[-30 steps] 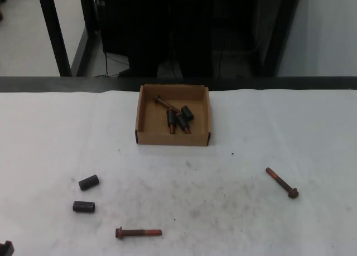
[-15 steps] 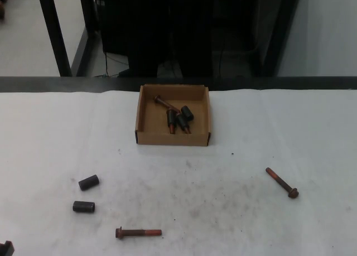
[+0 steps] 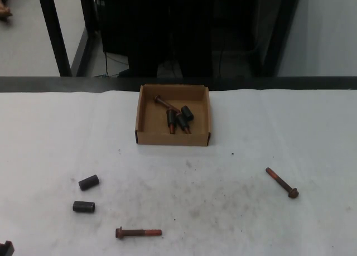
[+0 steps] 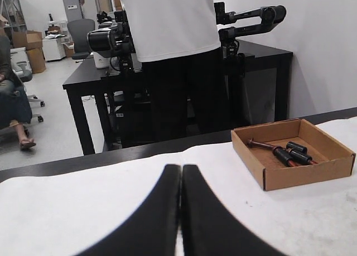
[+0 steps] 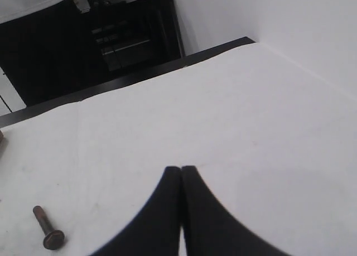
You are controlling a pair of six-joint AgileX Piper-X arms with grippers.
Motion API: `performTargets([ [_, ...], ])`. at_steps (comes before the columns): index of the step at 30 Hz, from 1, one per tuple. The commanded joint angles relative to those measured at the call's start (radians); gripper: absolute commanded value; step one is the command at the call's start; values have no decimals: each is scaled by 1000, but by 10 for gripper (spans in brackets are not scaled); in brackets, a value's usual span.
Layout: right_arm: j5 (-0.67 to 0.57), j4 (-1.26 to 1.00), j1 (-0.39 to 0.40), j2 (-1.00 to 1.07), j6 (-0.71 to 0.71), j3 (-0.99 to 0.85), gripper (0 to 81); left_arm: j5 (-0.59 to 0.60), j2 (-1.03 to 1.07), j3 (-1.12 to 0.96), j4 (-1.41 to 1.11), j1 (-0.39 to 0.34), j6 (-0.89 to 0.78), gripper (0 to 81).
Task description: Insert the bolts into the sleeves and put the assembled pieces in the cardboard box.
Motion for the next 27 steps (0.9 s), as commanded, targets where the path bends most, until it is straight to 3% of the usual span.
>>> performTargets([
  [1,-6,3,3,-1,1,-11,3,0,0,-8,-10,-4,2,8],
  [8,-6,3,3,-1,1,-11,3,18,0,-8,-12,-4,-28,8],
  [16,-30,-44,3,-1,53,-11,3,98,0,-8,-12,-4,-494,8],
  [20,-45,-66,3,-1,128,-11,3,96,0,-8,-12,-4,-612,8],
  [22,-104,-66,3,-1,157,-11,3,96,0,-8,-12,-4,-611,8],
  [27,-428,-66,3,-1,180,-11,3,107,0,-8,-12,-4,-677,8],
])
